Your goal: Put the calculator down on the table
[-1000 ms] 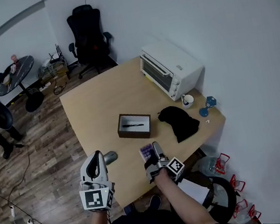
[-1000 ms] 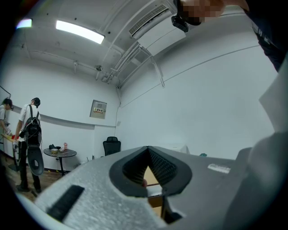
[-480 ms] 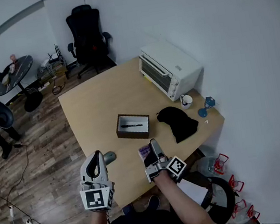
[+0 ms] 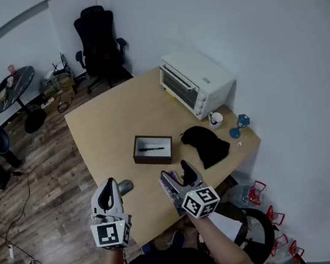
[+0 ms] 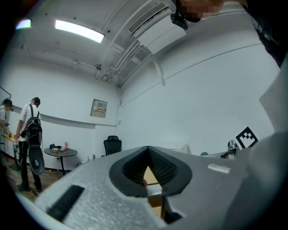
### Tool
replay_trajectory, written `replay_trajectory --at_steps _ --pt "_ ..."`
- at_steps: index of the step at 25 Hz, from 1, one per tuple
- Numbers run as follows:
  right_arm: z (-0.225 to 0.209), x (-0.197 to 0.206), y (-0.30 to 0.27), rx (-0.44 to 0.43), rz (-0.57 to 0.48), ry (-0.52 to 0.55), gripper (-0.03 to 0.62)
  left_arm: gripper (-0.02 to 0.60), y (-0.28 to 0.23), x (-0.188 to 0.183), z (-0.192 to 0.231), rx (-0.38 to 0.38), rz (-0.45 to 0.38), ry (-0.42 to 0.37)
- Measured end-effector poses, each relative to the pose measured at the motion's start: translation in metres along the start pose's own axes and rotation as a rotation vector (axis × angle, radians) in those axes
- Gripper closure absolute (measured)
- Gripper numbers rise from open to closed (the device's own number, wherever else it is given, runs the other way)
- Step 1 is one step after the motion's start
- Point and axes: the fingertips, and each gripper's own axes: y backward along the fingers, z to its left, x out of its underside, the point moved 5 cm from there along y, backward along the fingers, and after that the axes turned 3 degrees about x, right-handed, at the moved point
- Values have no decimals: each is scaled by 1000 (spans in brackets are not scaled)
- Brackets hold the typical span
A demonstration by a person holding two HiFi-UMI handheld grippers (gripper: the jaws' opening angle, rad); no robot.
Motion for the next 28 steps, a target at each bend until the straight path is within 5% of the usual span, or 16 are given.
replay_trajectory --at_steps 4,6,12,20,28 --pt "11 -8 3 77 22 322 189 586 -3 3 0 -1 1 -4" --pt "16 -10 3 90 26 395 189 586 -4 4 1 -3 2 -6" --pt "18 -16 2 109 -4 384 250 586 -2 9 9 -17 14 3" --pt "11 -22 10 213 -55 433 580 586 -4 12 13 -19 12 3" --pt "14 -30 8 211 -68 425 582 586 -7 12 16 -12 15 6"
